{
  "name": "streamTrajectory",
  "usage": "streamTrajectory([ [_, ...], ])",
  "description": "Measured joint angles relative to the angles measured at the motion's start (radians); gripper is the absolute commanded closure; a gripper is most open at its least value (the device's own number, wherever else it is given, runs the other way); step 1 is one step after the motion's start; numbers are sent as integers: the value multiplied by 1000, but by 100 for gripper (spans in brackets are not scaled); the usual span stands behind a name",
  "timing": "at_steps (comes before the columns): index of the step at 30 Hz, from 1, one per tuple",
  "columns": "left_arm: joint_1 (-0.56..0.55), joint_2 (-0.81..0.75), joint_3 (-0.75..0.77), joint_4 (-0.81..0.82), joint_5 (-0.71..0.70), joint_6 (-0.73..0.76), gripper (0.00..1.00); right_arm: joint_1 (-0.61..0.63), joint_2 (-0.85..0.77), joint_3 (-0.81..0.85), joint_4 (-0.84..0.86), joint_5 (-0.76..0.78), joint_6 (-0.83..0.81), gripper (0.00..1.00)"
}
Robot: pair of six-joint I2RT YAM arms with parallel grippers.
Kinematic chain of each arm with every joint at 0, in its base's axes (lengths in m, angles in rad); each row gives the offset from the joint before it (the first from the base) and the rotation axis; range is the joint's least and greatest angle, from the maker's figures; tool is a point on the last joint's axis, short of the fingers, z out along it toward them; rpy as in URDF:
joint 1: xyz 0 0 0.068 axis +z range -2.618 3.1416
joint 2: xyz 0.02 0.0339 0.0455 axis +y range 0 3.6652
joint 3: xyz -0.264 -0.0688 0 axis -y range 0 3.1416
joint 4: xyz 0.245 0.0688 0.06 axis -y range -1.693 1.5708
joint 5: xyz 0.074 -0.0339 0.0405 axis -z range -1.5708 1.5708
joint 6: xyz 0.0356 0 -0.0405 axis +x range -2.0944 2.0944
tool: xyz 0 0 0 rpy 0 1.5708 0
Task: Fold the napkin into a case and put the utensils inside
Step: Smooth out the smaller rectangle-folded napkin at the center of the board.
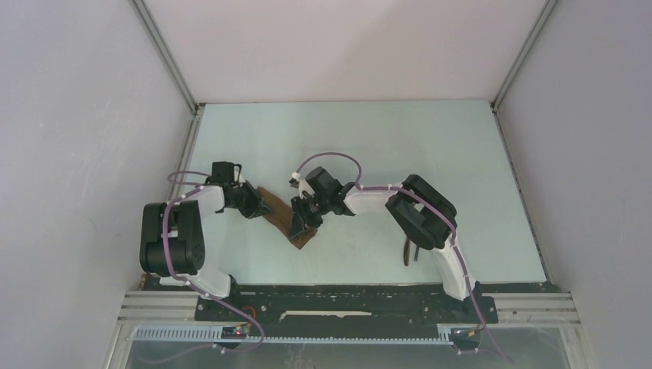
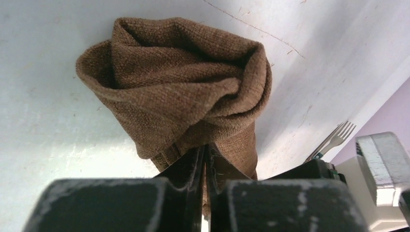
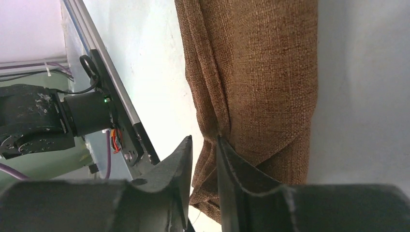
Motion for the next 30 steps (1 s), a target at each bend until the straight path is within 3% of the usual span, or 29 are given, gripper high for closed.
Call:
streamTrajectory([
  [5,7,-41,48,-66,-6,32,66,1,0,-5,15,15,-9,77],
  [6,10,-66,67,-85,-8,35,67,1,0,-5,16,17,-9,78],
  [9,14,-151,123,-131,-33,48,85,1,0,-6,16,23,-8,80],
  [12,15,-213,153,-142,-56,56,93,1,0,-6,18,25,-8,82],
  [17,15,-154,144,-145,-63,52,100,1,0,-5,16,30,-9,85],
  [22,15,-42,129,-142,-85,52,100,1,0,-1,10,34,-10,87],
  [25,15,-13,128,-142,-129,53,100,3,0,13,-7,36,-14,82],
  [30,11,24,136,-183,-244,53,100,17,0,59,-51,43,-27,58],
])
